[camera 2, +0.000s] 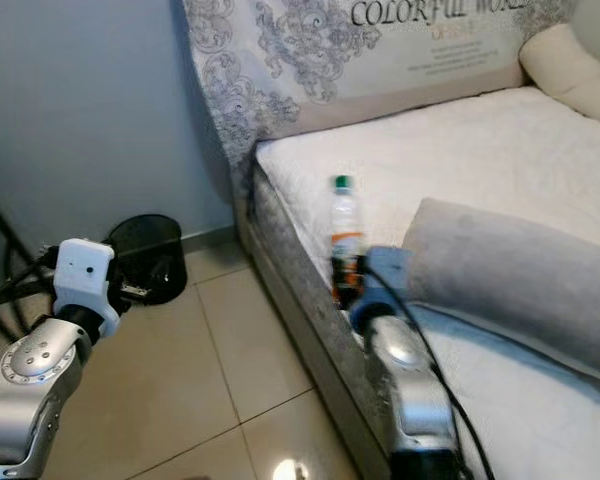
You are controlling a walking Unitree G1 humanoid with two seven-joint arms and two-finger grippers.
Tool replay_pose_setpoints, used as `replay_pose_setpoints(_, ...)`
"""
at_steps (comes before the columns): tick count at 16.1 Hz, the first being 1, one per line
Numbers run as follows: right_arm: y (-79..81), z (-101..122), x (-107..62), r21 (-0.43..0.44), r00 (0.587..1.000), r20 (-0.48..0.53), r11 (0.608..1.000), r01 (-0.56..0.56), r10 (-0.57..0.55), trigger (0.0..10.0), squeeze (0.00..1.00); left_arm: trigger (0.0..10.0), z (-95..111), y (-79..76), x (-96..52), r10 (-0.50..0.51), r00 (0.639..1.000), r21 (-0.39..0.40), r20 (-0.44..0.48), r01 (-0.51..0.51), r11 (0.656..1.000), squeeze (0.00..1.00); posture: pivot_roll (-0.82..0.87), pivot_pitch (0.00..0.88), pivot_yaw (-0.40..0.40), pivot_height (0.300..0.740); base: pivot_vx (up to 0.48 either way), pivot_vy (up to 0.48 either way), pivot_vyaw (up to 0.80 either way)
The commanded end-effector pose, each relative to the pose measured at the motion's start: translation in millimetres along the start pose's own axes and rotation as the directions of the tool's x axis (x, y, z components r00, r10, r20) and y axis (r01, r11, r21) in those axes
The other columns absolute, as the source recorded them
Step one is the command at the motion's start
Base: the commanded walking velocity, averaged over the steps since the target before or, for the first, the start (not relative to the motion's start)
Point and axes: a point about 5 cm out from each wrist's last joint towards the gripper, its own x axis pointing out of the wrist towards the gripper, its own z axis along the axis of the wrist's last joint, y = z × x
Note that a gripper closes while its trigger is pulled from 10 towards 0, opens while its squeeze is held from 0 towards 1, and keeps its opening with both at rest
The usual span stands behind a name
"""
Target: Clean up the room
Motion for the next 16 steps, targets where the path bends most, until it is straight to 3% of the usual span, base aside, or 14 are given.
replay_pose_setpoints(1,-2.0,4.2,1.9,-0.026,1.0,0.012,1.0,0.0,0.0,10.0,0.0,10.0,-0.6,-1.7,0.0,-0.009,1.0,-0.015,-0.003,0.009,1.0,0.0,0.08,0.0,-0.001,0.74,0.379,0.0,0.51)
replay_pose_setpoints(3,-0.9,4.6,3.0,-0.019,1.0,0.011,1.0,0.002,-0.002,10.0,0.0,10.0,-0.6,-1.6,-0.5,-0.009,1.0,-0.015,-0.003,0.009,1.0,0.0,0.09,0.0,-0.003,0.74,0.382,0.0,0.8)
replay_pose_setpoints(13,2.9,-0.7,7.3,0.049,1.0,-0.023,0.999,-0.01,0.011,10.0,0.0,10.0,-1.1,-1.4,-1.0,0.0,1.0,-0.015,-0.009,-0.001,1.0,0.0,0.1,0.0,-0.017,0.74,0.381,0.0,0.0)
replay_pose_setpoints(16,8.1,-1.4,7.8,-0.007,0.998,-0.027,0.998,-0.059,0.058,10.0,0.0,10.0,-0.1,-3.5,-0.3,-0.009,1.0,-0.007,-0.004,0.009,1.0,0.0,0.11,0.0,-0.019,0.74,0.371,0.0,0.0)
